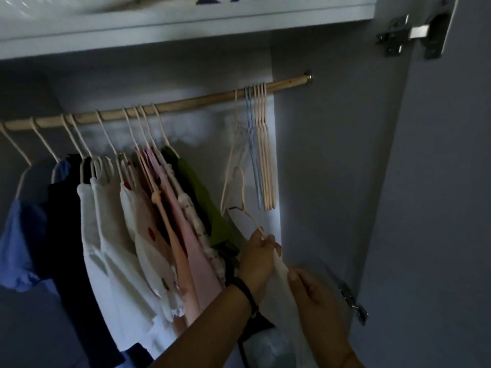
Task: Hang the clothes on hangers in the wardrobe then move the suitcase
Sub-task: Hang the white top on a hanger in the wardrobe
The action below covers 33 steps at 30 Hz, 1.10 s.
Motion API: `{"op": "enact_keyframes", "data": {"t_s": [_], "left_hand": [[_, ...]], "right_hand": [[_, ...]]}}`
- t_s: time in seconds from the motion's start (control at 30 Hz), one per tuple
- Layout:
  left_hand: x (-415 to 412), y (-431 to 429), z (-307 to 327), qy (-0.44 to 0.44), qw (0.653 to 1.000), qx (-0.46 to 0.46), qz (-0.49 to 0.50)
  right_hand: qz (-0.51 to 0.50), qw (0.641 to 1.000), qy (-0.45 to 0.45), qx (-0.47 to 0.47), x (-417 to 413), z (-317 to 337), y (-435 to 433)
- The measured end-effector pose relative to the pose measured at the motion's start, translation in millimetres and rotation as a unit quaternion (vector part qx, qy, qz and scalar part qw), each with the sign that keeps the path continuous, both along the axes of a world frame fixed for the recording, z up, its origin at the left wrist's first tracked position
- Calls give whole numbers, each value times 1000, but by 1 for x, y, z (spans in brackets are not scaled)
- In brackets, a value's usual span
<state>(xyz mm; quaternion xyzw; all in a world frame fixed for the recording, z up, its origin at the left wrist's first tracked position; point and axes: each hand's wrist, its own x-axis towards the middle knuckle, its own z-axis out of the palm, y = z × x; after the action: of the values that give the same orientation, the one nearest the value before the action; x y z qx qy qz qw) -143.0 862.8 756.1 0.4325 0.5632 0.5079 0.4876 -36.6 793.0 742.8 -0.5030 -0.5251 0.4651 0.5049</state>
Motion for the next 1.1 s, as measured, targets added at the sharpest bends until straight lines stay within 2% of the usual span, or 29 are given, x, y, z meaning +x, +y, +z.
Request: {"op": "enact_keyframes", "data": {"t_s": [0.1,0.3,0.37,0.53,0.7,0.83,0.93,1.1], "left_hand": [[2,-2,-4,9,1000,-25,-1],[-1,-10,-30,-44,993,-102,25],[-2,-11,-37,-32,992,-120,24],[-5,-17,-48,17,990,-138,6],[-5,-19,-48,-22,992,-126,12],[-3,-21,-44,-25,995,-98,3],[2,-25,-35,-43,996,-74,-5],[11,-31,-35,-6,999,-42,1]], "right_hand": [[-6,999,1,-31,-4,-4,-2],[20,992,-88,-87,-6,-26,-4],[33,994,-74,-69,-4,-30,-6],[22,985,-118,-127,-15,-47,-4],[19,993,-78,-86,-13,-48,-11],[-43,998,-34,-38,-13,-48,-16],[-49,999,-10,-12,-11,-43,-19],[-65,998,1,-2,-4,-46,-28]]}}
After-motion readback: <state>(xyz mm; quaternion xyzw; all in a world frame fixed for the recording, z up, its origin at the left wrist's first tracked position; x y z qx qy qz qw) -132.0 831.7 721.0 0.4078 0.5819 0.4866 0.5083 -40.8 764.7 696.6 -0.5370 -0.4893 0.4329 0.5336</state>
